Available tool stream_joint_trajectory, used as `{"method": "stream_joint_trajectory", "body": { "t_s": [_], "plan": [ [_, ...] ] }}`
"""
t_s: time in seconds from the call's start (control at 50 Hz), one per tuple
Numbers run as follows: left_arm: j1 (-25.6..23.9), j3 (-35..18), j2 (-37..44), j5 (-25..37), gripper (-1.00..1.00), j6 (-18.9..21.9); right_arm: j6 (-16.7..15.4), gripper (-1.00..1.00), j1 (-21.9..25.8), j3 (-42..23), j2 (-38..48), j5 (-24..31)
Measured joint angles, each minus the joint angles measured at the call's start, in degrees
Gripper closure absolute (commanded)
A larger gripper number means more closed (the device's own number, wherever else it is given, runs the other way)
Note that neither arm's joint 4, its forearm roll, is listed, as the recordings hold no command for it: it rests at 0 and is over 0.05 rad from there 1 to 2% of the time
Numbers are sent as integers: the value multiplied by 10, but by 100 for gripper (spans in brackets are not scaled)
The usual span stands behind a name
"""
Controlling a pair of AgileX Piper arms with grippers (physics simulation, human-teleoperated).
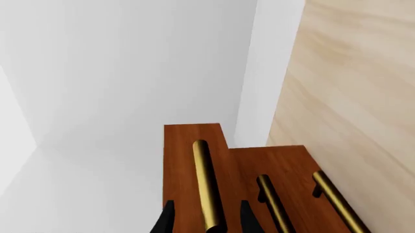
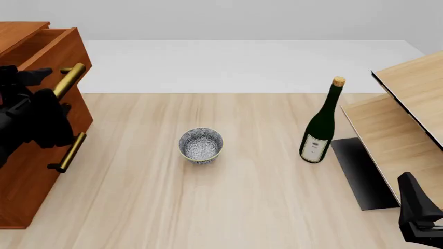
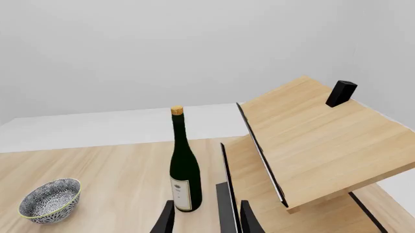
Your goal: Close the bottom drawer of the cabinet and open the top drawer.
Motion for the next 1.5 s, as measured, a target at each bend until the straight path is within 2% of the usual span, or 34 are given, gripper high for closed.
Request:
{"method": "stream_joint_trajectory", "body": {
  "t_s": [0.52,1.5],
  "plan": [
    [-7,6,-4,2,-100,-5,0,-100,1,0,0,0],
    [-31,34,-109,74,-100,-12,17,-100,-3,-3,0,0]
  ]
}}
